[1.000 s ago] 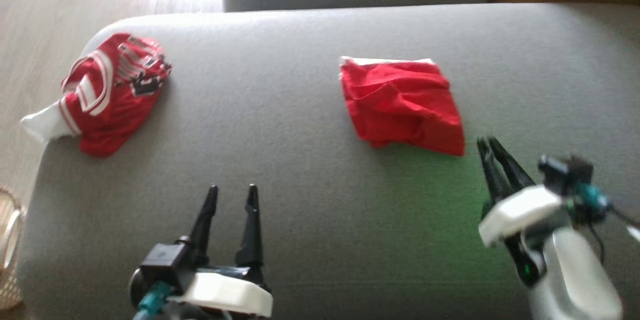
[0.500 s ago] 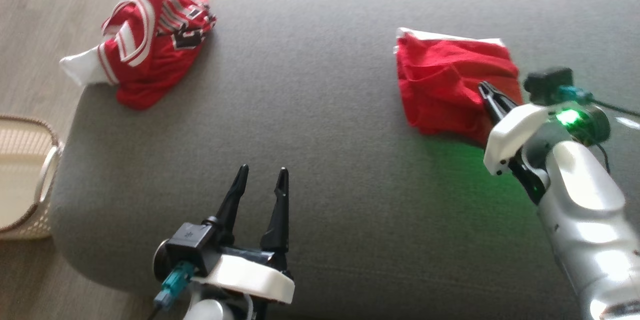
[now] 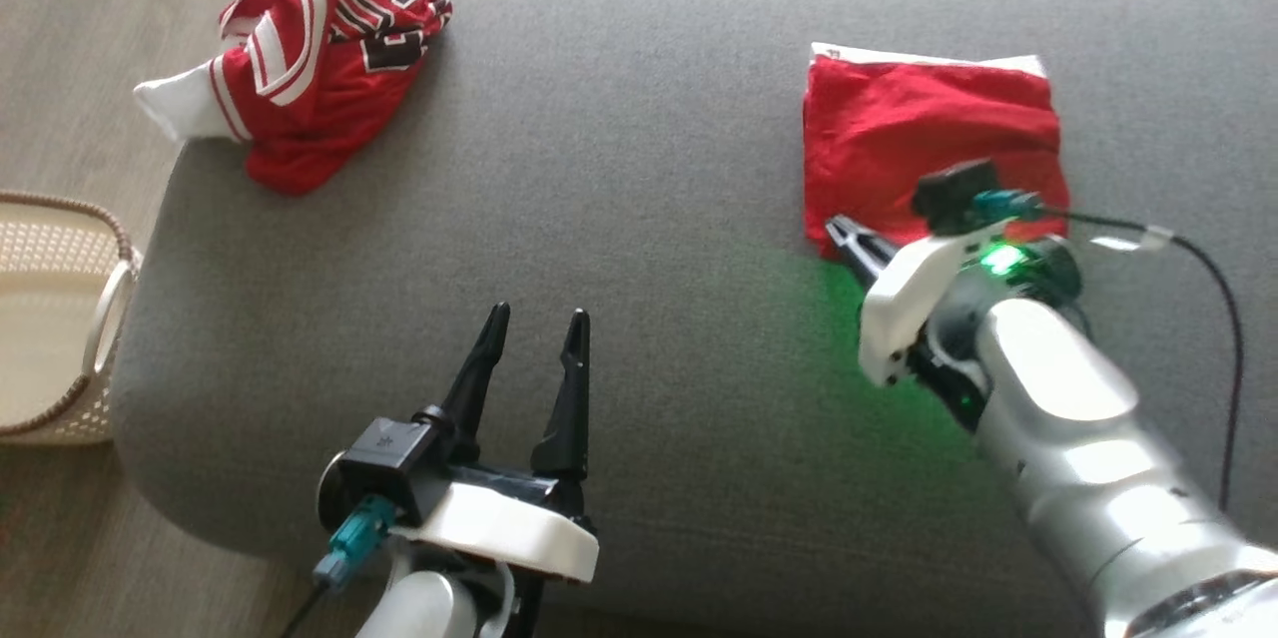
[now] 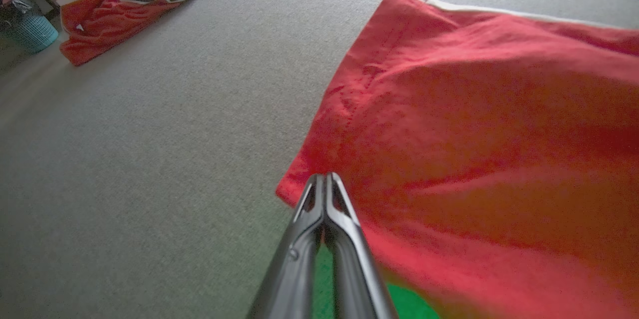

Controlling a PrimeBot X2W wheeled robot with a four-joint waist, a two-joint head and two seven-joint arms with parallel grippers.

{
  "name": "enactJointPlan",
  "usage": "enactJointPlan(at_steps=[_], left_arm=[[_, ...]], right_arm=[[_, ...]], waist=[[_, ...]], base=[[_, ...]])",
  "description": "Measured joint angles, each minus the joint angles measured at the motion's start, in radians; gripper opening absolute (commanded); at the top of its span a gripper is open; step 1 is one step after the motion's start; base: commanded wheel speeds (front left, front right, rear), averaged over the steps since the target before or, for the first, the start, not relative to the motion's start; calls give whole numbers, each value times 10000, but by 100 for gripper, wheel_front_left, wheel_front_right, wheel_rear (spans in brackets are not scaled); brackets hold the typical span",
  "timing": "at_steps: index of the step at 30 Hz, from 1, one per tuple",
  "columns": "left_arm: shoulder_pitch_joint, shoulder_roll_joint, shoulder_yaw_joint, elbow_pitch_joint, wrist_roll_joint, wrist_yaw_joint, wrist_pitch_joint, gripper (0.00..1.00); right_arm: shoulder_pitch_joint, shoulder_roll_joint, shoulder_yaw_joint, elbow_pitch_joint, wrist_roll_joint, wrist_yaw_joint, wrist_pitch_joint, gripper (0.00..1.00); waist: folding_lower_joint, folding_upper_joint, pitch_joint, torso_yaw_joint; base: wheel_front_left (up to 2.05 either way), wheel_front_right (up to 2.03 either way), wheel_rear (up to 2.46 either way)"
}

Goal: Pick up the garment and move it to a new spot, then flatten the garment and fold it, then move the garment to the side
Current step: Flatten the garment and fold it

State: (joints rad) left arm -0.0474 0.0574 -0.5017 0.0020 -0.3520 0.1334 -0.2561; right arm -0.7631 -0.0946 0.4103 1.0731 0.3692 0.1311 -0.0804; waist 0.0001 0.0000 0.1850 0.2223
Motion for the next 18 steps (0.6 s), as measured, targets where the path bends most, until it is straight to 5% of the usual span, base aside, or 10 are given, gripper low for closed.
enactJointPlan(at_steps=[11, 12, 13, 14, 18], left_arm=[[68, 0, 313, -31, -69, 165, 0, 100], [103, 0, 330, -31, -61, 165, 0, 100], [301, -6, 428, -52, -58, 180, 0, 100], [439, -8, 554, -69, -58, 226, 0, 100], [841, 0, 991, -100, -130, 343, 0, 100]], right_arm=[[1486, 203, 1639, -997, 1338, 0, -800, 0], [1557, 247, 1618, -1091, 1409, 0, -988, 10], [1606, 305, 1342, -1193, 1509, 0, -1283, 41], [1606, 293, 1154, -1252, 1496, 0, -1417, 100], [1749, 221, 88, -1718, 938, 0, -1680, 100]], waist=[[-2, 0, -583, -521], [-2, 0, -658, -584], [-2, 0, -816, -735], [-2, 0, -891, -821], [-2, 0, -1184, -1203]], base=[[0, 0, 0], [0, 0, 0], [0, 0, 0], [0, 0, 0], [0, 0, 0]])
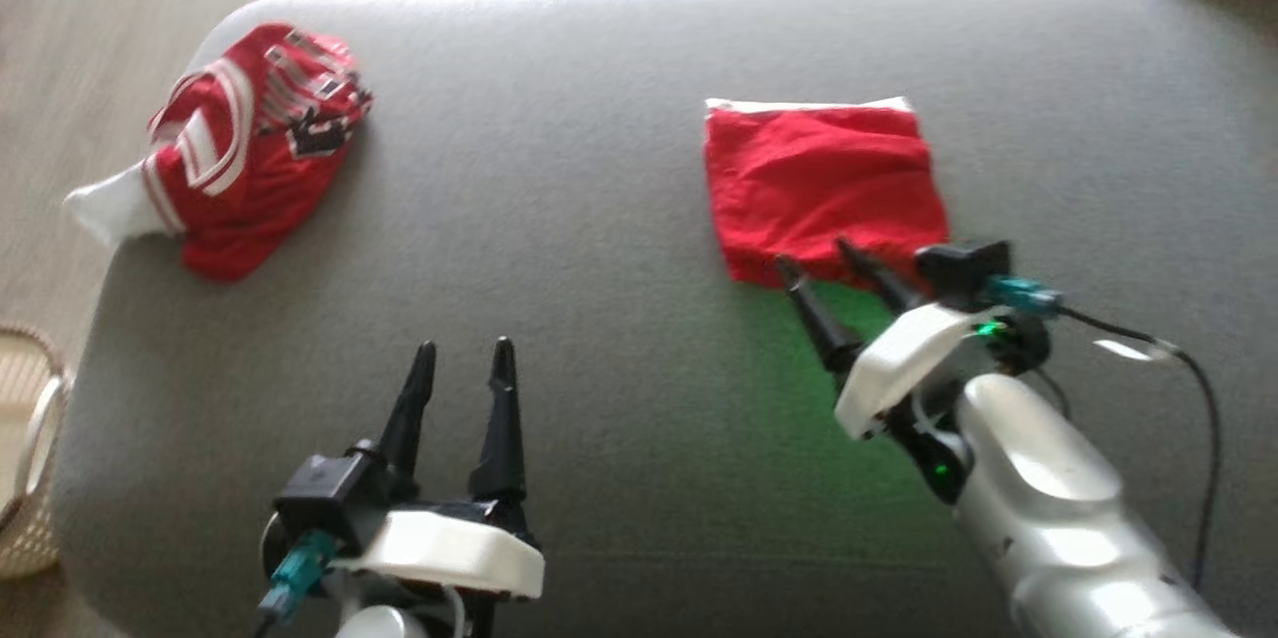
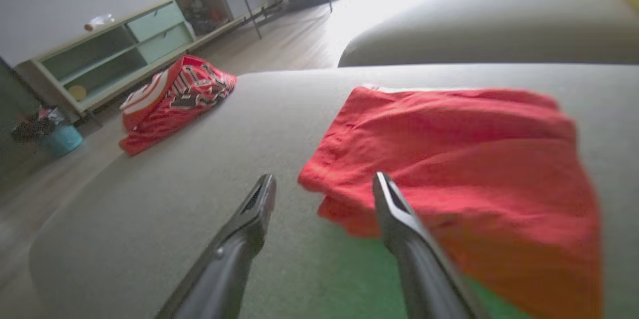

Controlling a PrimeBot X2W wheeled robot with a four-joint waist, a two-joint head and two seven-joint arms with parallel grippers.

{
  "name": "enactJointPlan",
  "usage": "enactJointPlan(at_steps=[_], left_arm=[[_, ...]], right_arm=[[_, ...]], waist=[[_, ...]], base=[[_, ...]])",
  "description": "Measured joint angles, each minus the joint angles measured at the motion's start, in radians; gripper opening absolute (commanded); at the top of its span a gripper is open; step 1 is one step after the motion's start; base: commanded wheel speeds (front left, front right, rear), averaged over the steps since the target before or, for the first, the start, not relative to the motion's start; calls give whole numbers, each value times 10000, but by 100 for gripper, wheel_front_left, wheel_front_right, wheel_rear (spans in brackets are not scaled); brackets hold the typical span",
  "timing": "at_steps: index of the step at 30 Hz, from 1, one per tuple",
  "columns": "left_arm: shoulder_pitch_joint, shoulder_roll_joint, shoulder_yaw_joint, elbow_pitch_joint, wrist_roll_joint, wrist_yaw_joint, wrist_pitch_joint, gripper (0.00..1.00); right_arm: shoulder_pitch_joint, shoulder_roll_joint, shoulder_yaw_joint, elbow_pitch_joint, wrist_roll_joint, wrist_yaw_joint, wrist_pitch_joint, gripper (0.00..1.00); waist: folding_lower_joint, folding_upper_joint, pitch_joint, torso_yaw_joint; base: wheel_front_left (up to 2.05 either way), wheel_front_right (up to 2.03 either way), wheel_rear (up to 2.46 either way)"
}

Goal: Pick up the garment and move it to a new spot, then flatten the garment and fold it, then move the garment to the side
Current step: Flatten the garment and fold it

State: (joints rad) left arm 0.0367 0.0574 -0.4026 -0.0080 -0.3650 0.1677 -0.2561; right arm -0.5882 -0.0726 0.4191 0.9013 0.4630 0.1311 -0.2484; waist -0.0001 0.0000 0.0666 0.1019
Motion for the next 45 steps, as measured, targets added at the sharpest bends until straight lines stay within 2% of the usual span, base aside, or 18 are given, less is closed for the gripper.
enactJointPlan(at_steps=[7, 12, 18, 24, 29, 45], left_arm=[[63, -15, 541, -192, 0, 6, 0, 100], [65, -15, 765, -230, 125, -25, 0, 100], [441, -12, 1340, -94, 543, -109, 0, 100], [705, -13, 1549, 48, 543, -180, 0, 100], [1049, -12, 1532, 136, 589, -180, 0, 100], [1074, -12, 1530, 688, 823, -449, 0, 100]], right_arm=[[1924, -228, -3218, -3312, -2157, 0, -23, 100], [3777, -29, -4424, -5296, -3175, 0, -31, 100], [4981, 136, -4537, -6736, -3241, 0, -33, 100], [5613, 171, -4335, -7509, -3398, 0, -40, 100], [6138, 209, -4151, -7839, -3434, 0, -38, 100], [6306, 219, -4105, -8000, -3666, 0, -40, 100]], waist=[[0, 0, -226, -636], [0, 0, -288, -864], [0, 0, -336, -1060], [1, 0, -498, -1080], [0, 0, -647, -987], [0, 0, -809, -746]], base=[[0, 0, 0], [0, 0, 0], [0, 0, 0], [0, 0, 0], [0, 0, 0], [0, 0, 0]])
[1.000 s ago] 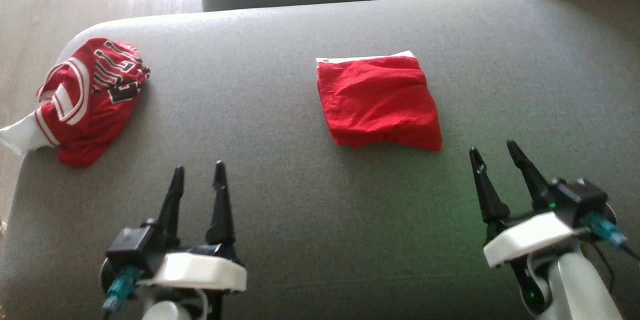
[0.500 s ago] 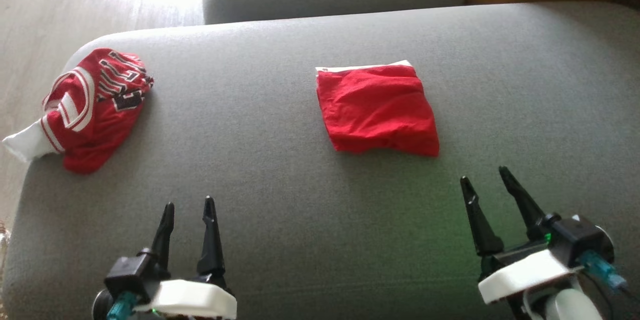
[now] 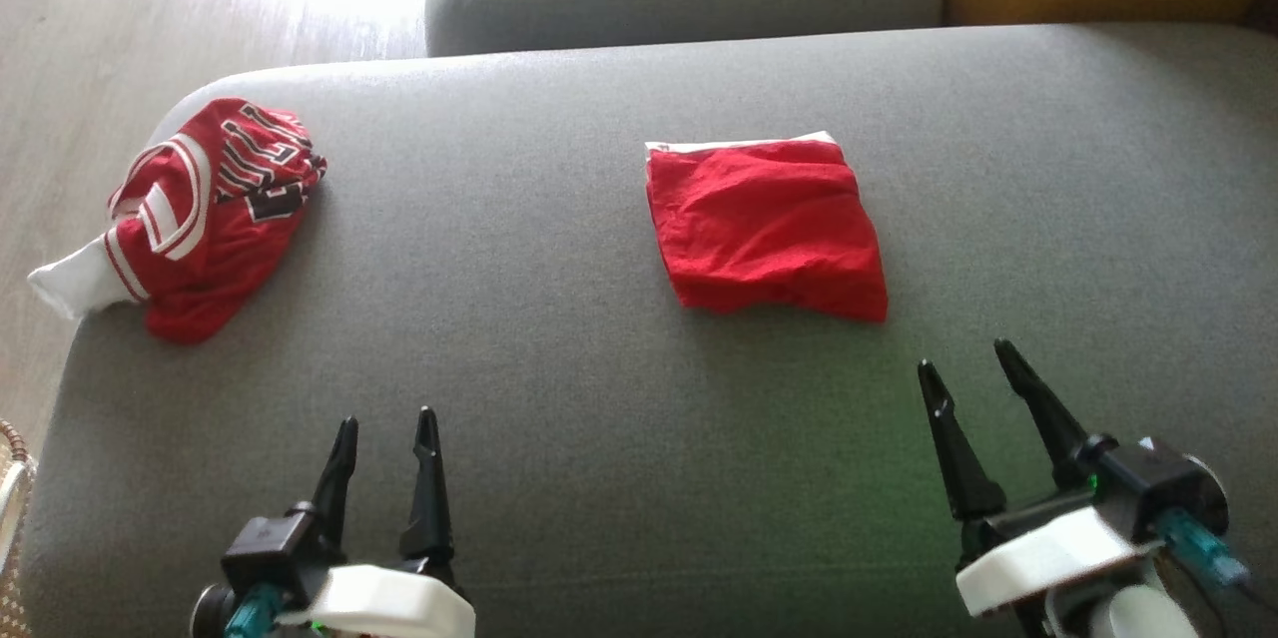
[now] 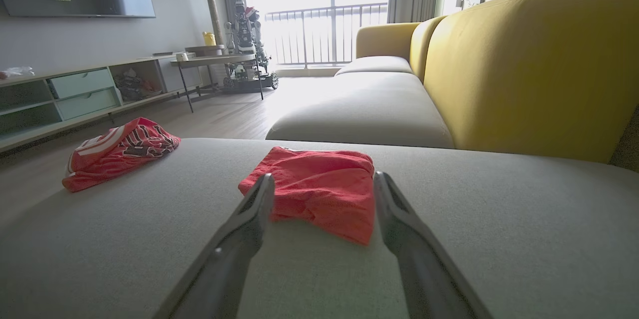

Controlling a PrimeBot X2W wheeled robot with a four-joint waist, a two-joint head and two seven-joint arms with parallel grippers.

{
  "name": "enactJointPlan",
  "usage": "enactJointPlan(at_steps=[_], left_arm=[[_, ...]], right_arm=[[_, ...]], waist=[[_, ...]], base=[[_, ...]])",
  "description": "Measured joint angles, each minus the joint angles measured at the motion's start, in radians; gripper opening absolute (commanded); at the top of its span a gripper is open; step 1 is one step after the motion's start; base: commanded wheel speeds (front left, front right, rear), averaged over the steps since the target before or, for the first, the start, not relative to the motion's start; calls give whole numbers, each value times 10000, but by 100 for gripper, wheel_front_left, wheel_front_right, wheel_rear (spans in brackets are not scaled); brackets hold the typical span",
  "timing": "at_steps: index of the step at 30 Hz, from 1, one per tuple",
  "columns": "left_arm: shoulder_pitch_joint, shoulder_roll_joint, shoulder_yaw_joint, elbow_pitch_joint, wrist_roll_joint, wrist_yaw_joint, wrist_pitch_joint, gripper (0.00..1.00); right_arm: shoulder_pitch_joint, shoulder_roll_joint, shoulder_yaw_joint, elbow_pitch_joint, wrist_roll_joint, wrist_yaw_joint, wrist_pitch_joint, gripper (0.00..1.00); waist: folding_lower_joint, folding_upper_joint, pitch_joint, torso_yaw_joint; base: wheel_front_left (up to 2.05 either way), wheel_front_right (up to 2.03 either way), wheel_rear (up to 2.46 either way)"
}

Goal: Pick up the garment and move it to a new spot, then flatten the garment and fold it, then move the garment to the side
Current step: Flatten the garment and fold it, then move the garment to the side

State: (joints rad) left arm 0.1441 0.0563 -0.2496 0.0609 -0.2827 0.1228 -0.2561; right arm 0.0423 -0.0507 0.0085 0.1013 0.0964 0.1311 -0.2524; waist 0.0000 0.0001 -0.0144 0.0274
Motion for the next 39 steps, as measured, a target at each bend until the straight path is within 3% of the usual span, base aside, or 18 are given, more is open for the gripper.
enactJointPlan(at_steps=[33, 39], left_arm=[[4, 0, 0, 56, 161, -169, 0, 100], [-22, 0, -117, 13, 157, -161, 0, 100]], right_arm=[[319, 4, -151, 31, 157, 0, 0, 100], [-55, 13, -6, 1147, 334, 0, 2, 100]], waist=[[1, 0, 34, 203], [0, 0, 186, 206]], base=[[0, 0, 0], [0, 0, 0]])
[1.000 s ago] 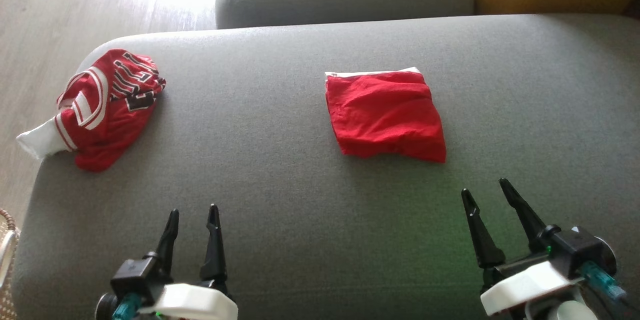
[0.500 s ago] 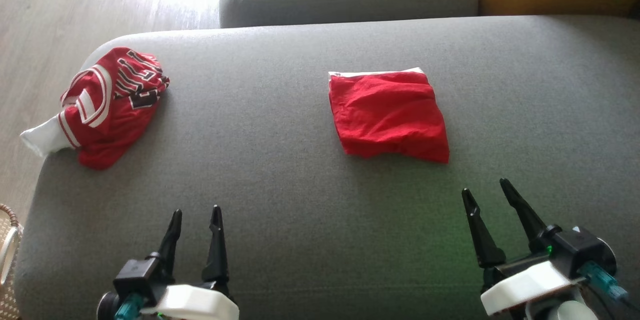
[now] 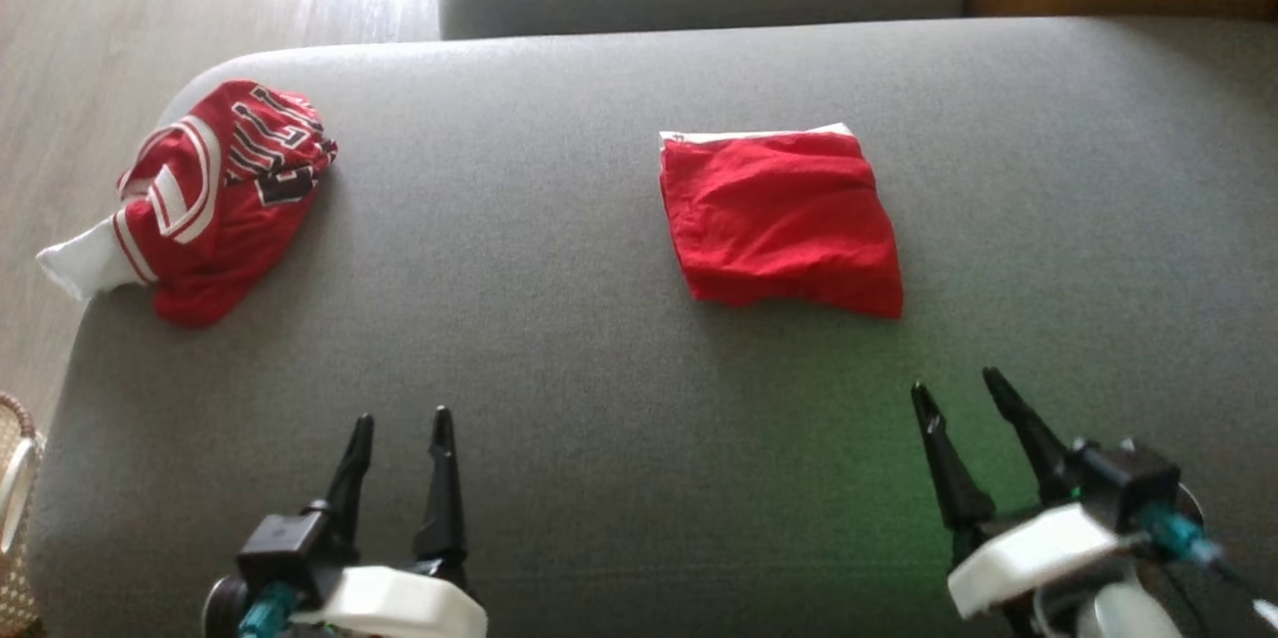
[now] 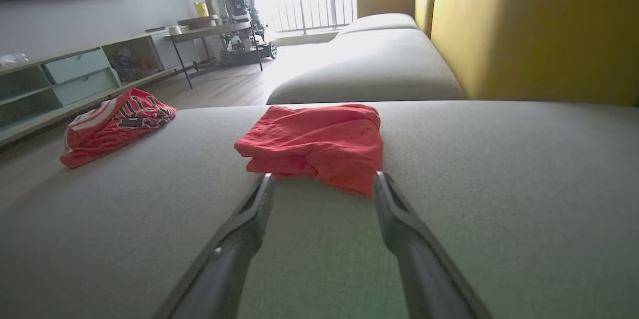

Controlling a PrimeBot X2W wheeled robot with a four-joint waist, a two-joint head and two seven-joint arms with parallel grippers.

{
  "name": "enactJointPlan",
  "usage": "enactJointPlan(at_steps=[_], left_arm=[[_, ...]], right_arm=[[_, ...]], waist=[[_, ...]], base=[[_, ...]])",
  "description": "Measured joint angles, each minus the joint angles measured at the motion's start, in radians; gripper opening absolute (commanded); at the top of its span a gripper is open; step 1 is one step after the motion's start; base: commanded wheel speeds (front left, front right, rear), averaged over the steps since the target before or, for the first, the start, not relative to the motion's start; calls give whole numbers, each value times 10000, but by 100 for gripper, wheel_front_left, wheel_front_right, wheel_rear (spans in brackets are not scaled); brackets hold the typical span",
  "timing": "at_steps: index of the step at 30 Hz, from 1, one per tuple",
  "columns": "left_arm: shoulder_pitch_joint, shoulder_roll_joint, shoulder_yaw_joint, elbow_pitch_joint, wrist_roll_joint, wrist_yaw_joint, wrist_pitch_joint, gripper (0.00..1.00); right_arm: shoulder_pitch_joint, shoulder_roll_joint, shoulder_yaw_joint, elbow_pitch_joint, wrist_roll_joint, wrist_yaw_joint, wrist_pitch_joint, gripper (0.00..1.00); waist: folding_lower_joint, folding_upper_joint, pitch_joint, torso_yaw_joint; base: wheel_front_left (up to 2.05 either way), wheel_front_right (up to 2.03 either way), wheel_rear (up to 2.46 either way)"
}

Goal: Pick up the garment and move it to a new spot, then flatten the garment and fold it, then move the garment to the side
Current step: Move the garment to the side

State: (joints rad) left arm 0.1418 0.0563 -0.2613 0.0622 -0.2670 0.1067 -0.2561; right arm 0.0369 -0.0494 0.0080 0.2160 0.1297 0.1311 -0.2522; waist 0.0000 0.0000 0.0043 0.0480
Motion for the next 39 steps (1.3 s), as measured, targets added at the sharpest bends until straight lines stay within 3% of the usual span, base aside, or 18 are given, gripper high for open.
enactJointPlan(at_steps=[5, 9, 19, 25, 32, 33, 34, 36, 39], left_arm=[[-203, -2, -291, -174, 0, 0, 2, 100], [-703, -4, -512, -359, -130, -12, 0, 100], [-1486, -19, -775, -368, -351, -249, 0, 100], [-1903, -36, -892, -362, -349, -280, 0, 100], [-2123, -42, -1149, -303, -332, -270, 0, 100], [-2162, -44, -1149, -295, -332, -257, 0, 100], [-2188, -48, -1151, -291, -332, -226, 0, 100], [-2228, -52, -1154, -276, -330, -188, 0, 100], [-2308, -59, -1158, -274, -242, -184, 0, 100]], right_arm=[[-1743, -58, 27, 1348, 1812, 0, 25, 100], [-3261, -619, 44, 2305, 3417, 0, 491, 100], [-6067, -1927, 523, 4658, 6011, 0, 2824, 100], [-7070, -2297, 786, 5637, 7089, -2, 3986, 100], [-7530, -2418, 1515, 6311, 7457, -2, 4646, 98], [-7534, -2416, 1611, 6351, 7494, -2, 4650, 77], [-7540, -2416, 1666, 6387, 7566, -2, 4652, 47], [-7597, -2422, 1818, 6454, 7641, -2, 4650, 0], [-7680, -2431, 2033, 6472, 7806, -2, 4648, 0]], waist=[[1, 0, 347, 126], [2, 0, 739, 303], [2, 0, 1957, 801], [2, 0, 2484, 1062], [2, 0, 2796, 1203], [1, 0, 2819, 1206], [1, 0, 2838, 1204], [0, 0, 2863, 1186], [0, 0, 2872, 1106]], base=[[0, 0, 0], [0, 0, 0], [0, 0, 0], [0, 0, 0], [0, 0, 0], [0, 0, 0], [0, 0, 0], [0, 0, 0], [0, 0, 0]])
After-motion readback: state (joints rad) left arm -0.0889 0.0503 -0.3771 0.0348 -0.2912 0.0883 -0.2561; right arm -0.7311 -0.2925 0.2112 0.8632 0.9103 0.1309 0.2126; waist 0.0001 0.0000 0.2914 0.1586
